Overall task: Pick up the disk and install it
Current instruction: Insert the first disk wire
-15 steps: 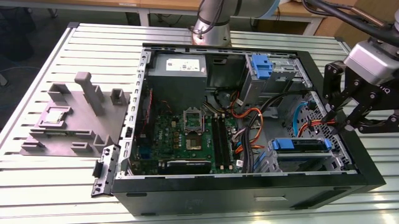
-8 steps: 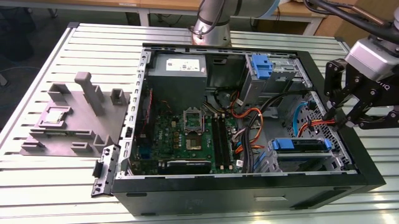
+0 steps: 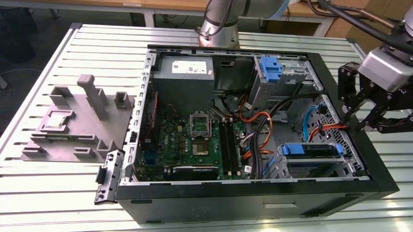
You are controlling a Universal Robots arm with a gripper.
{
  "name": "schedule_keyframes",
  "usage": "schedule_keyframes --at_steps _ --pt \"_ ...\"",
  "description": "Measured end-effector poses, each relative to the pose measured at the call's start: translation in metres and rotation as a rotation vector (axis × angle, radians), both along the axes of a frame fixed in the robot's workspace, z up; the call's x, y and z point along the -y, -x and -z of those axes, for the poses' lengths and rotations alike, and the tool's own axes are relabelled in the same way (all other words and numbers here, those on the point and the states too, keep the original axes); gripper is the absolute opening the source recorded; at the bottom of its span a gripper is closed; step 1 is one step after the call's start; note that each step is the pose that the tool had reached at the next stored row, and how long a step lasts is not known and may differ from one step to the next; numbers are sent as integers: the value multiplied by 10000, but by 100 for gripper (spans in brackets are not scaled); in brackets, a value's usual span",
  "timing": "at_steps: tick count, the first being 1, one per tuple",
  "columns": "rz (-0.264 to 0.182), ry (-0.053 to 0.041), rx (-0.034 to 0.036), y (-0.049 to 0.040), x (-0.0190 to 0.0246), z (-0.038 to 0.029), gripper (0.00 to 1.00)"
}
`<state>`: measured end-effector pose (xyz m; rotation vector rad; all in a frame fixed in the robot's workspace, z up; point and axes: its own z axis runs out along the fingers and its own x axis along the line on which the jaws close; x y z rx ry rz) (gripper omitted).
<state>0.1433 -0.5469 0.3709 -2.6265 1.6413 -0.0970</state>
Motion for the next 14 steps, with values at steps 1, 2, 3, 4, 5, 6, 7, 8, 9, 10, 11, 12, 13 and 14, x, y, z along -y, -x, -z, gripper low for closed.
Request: schedule_keyframes --at_steps 1,2,3,4,5,6,7,8,9,10,11,12,13,14 --pt "-168 0 7 0 0 2 31" --pt "-328 -1 17 0 0 5 31" --pt "-480 0 33 1 0 7 31" --pt "-617 3 64 1 1 9 31" --pt "-752 6 118 1 1 13 31" --pt "-859 10 196 1 0 16 31" --pt "-952 15 290 0 1 19 31" --pt "-1035 20 389 0 1 22 31" --pt "-1119 25 484 0 1 24 31" --pt "-1221 28 546 0 1 25 31" --pt "-1342 29 581 0 1 26 31" --pt "-1480 28 610 0 0 26 31" --pt "-1626 25 630 0 0 27 31" --pt "-1769 23 645 0 0 29 31"
